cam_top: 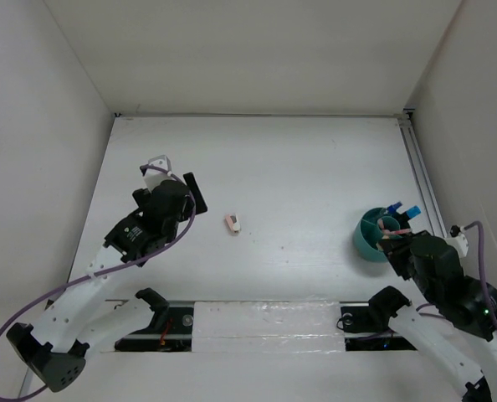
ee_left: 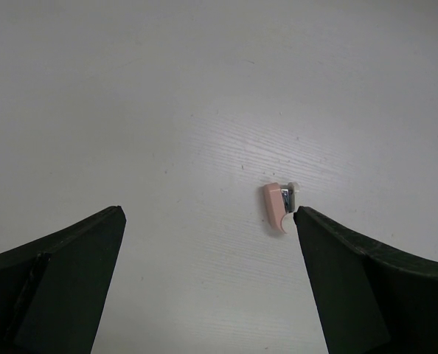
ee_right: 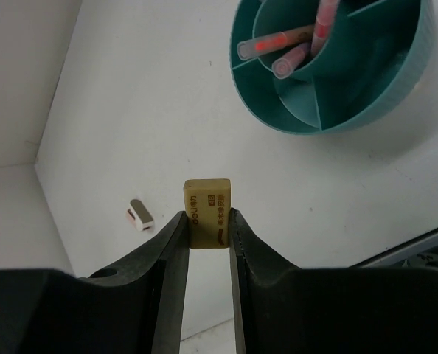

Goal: Sort the stationery into containers
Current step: Place the stationery in the storage box.

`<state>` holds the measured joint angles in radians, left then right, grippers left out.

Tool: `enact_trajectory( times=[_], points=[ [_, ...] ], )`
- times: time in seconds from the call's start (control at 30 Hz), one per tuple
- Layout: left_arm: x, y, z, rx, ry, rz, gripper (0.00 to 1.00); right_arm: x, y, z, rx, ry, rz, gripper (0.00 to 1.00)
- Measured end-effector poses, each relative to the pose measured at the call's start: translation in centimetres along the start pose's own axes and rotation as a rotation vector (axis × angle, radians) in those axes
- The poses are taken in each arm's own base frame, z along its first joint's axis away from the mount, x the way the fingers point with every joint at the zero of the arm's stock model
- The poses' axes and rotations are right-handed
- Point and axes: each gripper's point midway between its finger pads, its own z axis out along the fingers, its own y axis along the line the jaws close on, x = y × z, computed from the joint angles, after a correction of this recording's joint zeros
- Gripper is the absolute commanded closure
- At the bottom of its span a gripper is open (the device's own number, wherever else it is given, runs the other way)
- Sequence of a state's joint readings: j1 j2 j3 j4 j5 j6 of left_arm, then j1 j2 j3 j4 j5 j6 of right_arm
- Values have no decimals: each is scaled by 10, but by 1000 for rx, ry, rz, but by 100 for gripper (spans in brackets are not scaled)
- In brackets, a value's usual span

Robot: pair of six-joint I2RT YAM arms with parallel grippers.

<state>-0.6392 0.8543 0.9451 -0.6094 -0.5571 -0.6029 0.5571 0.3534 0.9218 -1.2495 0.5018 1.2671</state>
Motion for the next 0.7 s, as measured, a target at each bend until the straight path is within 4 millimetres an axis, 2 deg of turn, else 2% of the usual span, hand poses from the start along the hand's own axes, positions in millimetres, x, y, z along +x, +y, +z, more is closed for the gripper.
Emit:
enact_trajectory(
  times=[0.23, 0.4, 0.57, 0.7],
  points=[
    [-2, -5, -3, 37, 0, -3, 0, -1, -14, -5, 37, -10, 130, 100],
    [-7, -9, -9, 76, -16, -18, 0, -2, -15, 2, 89, -31, 198, 100],
    [-9, -12, -13, 106, -23, -26, 0, 3, -25, 16, 160, -54, 249, 100],
    [-8, -14, -14, 121, -18, -24, 0, -2, -28, 23, 207, -102, 255, 100]
  ],
)
